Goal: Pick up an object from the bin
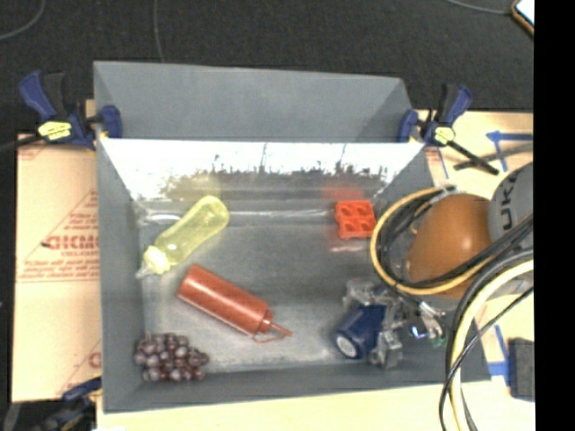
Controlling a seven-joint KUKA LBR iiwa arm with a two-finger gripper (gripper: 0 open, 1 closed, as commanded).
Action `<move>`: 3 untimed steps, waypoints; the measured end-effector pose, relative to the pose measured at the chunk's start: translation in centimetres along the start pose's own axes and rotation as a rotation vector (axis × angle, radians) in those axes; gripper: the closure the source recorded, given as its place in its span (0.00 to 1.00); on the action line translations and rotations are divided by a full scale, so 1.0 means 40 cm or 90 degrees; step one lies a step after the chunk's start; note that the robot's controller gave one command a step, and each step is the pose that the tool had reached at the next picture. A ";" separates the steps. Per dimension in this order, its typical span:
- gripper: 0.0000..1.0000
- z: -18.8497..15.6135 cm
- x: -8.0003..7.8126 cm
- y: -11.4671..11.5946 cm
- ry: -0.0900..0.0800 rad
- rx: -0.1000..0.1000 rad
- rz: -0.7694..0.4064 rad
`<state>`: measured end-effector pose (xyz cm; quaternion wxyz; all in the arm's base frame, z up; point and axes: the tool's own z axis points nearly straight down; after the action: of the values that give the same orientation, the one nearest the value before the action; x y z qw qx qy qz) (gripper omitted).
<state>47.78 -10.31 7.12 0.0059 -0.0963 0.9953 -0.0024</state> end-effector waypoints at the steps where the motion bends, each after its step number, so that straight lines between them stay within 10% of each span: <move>1: 0.00 -0.192 0.012 -0.015 -0.002 0.002 -0.009; 2: 0.00 -0.072 0.013 0.007 0.003 -0.002 0.009; 3: 0.00 -0.004 -0.006 0.051 -0.015 0.007 -0.060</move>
Offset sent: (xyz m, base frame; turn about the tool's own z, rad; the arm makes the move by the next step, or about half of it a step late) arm -0.0066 0.0024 0.0288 0.0175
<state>47.61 -8.25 7.25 0.0179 -0.1433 0.9895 -0.0072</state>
